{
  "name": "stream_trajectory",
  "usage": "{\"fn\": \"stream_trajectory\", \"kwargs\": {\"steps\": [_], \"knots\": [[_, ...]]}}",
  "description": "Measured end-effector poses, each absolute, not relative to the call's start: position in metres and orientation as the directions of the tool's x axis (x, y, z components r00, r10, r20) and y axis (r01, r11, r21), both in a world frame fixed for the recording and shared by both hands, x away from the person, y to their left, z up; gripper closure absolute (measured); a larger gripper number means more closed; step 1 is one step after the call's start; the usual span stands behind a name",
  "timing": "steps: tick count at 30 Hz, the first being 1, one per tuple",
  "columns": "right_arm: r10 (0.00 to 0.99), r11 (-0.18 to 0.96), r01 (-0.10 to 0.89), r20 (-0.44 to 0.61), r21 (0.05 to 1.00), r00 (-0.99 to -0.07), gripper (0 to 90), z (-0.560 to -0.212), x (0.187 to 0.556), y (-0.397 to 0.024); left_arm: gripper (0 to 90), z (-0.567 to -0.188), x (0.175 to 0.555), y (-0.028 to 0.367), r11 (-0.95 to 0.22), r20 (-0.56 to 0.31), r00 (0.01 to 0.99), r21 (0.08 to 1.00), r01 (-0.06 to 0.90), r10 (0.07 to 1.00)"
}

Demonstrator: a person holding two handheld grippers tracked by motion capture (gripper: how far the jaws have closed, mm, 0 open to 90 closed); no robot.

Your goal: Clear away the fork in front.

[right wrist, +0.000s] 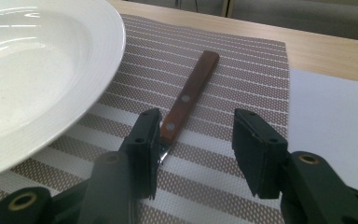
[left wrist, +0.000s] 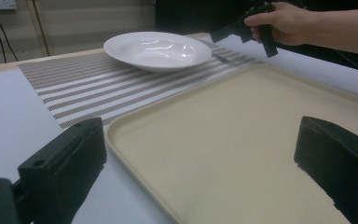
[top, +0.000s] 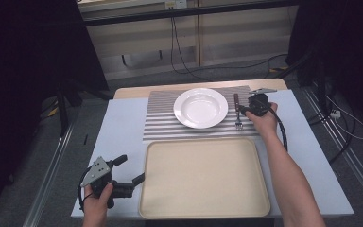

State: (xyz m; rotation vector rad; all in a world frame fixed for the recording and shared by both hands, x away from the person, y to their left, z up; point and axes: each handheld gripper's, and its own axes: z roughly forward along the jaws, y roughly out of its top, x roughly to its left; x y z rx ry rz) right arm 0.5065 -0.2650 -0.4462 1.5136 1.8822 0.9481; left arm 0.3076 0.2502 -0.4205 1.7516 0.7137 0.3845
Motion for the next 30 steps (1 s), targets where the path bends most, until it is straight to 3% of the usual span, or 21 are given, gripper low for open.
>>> {"fn": "stream_trajectory", "kwargs": {"steps": [4,8,24,30], "knots": [[0.971,0.138,0.593,0.010,0.793,-0.240,50.9,-0.446,0.513,-0.257,2.4,-0.421,0.308,0.251,-0.166,-0.100,0.759,0.950,0.266,0.643],[0.965,0.172,0.620,-0.005,0.766,-0.261,56.7,-0.450,0.524,-0.247,2.4,-0.422,0.308,0.252,-0.170,-0.098,0.757,0.948,0.267,0.646],[0.983,0.076,0.708,0.064,0.702,-0.169,77.9,-0.459,0.535,-0.243,2.4,-0.421,0.308,0.256,-0.172,-0.085,0.750,0.951,0.258,0.656],[0.981,0.100,0.730,0.054,0.676,-0.184,78.1,-0.456,0.530,-0.247,2.4,-0.421,0.308,0.258,-0.171,-0.083,0.743,0.950,0.259,0.665]]}}
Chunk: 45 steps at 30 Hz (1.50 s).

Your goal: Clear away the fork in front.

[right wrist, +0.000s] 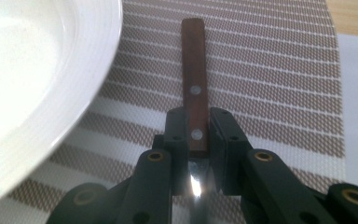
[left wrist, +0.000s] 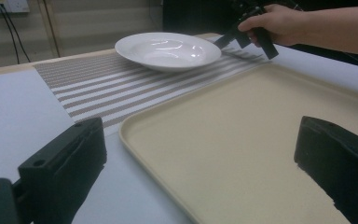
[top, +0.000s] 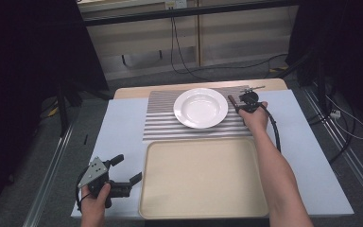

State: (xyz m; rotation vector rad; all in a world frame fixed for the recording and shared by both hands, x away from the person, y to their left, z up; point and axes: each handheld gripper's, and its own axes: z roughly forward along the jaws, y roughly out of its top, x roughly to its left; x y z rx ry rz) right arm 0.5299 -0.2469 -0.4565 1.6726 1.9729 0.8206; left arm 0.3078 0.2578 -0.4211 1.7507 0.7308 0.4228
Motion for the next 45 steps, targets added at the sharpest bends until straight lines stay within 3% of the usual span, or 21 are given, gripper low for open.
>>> {"fn": "stream_trajectory", "kwargs": {"steps": [18,24,34,45], "knots": [[0.968,0.199,0.795,0.013,0.573,-0.251,78.1,-0.443,0.473,-0.281,2.4,-0.418,0.307,0.256,-0.172,-0.072,0.748,0.955,0.244,0.660],[0.964,0.200,0.784,0.026,0.587,-0.265,78.0,-0.445,0.458,-0.284,2.5,-0.419,0.307,0.257,-0.174,-0.070,0.745,0.954,0.245,0.664],[0.962,0.216,0.793,0.013,0.569,-0.272,75.8,-0.443,0.470,-0.279,2.5,-0.418,0.307,0.255,-0.185,-0.061,0.749,0.953,0.240,0.660],[0.961,0.240,0.840,0.002,0.487,-0.276,76.3,-0.439,0.482,-0.275,2.5,-0.420,0.308,0.252,-0.191,-0.065,0.755,0.950,0.246,0.652]]}}
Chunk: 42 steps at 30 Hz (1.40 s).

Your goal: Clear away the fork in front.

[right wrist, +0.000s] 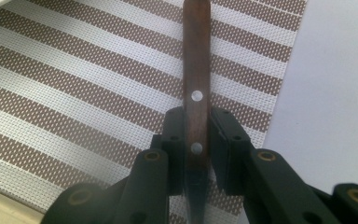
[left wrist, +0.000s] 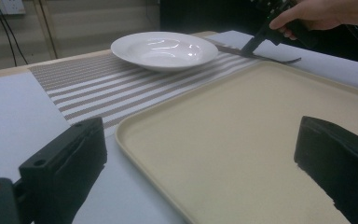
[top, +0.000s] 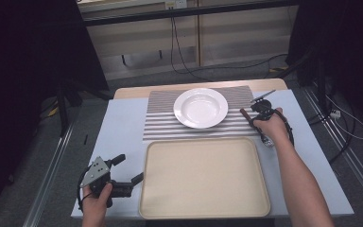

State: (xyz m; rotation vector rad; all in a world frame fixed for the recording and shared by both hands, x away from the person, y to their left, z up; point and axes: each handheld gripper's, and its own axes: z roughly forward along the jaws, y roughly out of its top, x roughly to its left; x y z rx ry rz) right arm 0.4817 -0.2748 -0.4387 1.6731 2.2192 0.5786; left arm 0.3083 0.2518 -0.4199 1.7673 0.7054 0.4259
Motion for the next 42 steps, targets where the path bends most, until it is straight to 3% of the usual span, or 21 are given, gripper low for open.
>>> {"fn": "stream_trajectory", "kwargs": {"steps": [14,23,31,42], "knots": [[0.964,0.262,0.872,-0.064,0.414,-0.259,76.1,-0.436,0.490,-0.263,2.5,-0.419,0.309,0.252,-0.196,-0.058,0.758,0.951,0.240,0.649],[0.970,0.187,0.867,0.050,0.461,-0.236,77.1,-0.440,0.487,-0.278,2.6,-0.420,0.310,0.252,-0.199,-0.061,0.761,0.949,0.244,0.645],[0.973,0.220,0.885,-0.022,0.410,-0.232,77.9,-0.436,0.492,-0.266,2.6,-0.419,0.309,0.253,-0.209,-0.046,0.759,0.949,0.236,0.649],[0.968,0.117,0.831,0.126,0.543,-0.218,78.2,-0.440,0.476,-0.287,2.5,-0.420,0.309,0.252,-0.190,-0.065,0.750,0.950,0.249,0.659]]}}
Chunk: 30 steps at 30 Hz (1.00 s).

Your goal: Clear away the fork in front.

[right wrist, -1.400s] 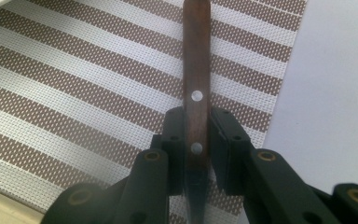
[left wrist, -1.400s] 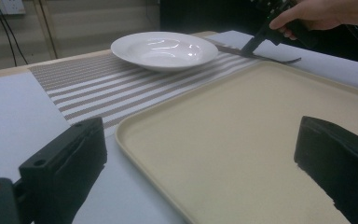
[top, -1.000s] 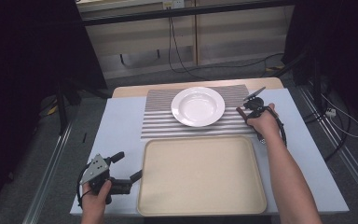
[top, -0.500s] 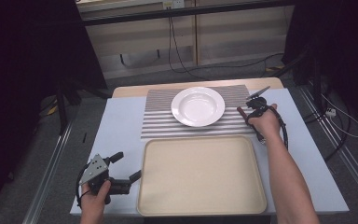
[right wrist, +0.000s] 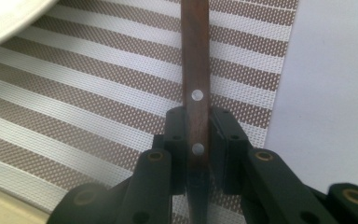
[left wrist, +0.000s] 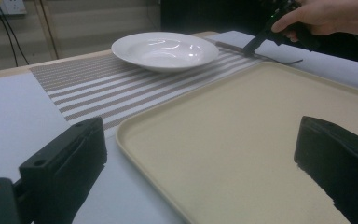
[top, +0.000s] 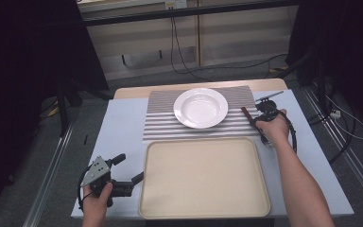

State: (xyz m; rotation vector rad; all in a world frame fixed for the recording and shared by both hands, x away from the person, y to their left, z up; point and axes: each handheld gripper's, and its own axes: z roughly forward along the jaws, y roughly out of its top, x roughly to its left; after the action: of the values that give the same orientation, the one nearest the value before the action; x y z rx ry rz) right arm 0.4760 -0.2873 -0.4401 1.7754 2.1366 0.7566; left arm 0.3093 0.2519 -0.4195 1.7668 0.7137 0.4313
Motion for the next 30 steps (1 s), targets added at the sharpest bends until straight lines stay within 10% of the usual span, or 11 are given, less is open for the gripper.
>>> {"fn": "stream_trajectory", "kwargs": {"steps": [30], "knots": [[0.940,-0.079,0.455,0.218,0.887,-0.261,78.2,-0.393,0.430,-0.303,2.6,-0.418,0.309,0.251,-0.180,-0.066,0.742,0.952,0.247,0.667]]}}
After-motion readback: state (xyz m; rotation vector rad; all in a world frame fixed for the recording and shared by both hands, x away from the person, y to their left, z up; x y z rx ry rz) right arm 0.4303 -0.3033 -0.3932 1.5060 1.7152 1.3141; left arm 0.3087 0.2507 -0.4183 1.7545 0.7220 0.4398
